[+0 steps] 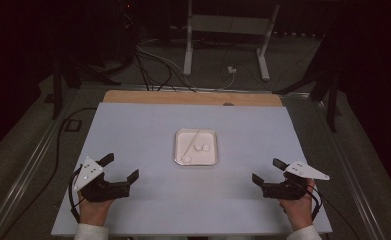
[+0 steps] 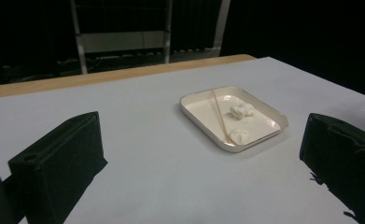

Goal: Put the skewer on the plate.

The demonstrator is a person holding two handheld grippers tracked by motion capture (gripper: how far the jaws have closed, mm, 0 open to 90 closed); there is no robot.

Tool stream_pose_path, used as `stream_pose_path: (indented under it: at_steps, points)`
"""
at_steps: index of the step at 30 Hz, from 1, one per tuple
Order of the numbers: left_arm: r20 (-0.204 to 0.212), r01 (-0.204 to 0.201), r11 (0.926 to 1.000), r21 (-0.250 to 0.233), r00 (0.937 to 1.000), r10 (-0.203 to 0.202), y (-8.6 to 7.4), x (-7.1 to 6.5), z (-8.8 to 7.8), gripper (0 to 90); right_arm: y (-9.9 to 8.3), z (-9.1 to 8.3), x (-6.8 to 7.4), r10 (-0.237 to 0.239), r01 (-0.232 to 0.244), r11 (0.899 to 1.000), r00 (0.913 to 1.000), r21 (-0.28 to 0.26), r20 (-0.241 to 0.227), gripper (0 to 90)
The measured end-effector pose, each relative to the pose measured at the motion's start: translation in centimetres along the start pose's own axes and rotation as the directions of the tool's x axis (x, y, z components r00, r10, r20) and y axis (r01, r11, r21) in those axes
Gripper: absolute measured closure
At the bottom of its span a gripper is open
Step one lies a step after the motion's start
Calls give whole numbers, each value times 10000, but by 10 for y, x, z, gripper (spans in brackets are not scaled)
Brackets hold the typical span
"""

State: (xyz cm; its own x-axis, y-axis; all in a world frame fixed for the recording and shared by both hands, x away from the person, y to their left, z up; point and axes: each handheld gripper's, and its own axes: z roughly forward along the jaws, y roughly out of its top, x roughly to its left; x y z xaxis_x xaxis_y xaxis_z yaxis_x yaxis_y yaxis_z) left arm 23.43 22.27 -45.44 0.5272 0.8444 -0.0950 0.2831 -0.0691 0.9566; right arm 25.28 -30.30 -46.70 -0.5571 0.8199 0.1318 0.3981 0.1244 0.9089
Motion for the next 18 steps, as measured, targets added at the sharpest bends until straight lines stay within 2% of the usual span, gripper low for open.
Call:
stream_pose_path:
  at_steps: [6, 9, 11, 14, 18]
  points:
    - [-341, 138, 9995, -268, 9993, -147, -5, 5, -9, 7, -8, -3, -6, -256, 265, 9989, 9994, -395, 225, 0]
    - [-503, -32, 9994, -336, 9987, 15, -5, 5, -14, 7, -10, -4, -8, -277, 299, 9978, 9989, -595, 367, 0]
    - [-617, -20, 9995, -330, 9981, -1, -8, 5, -15, 7, -11, -5, -10, -226, 257, 9975, 9986, -659, 475, 0]
    - [-709, 20, 9997, -245, 9975, -37, -10, 7, -16, 7, -12, -6, -14, 140, -107, 9972, 9989, -740, 448, 0]
    - [-855, 29, 9996, -298, 9963, -54, -10, 7, -17, 7, -14, -6, -15, 74, -40, 9979, 9986, -642, 528, 0]
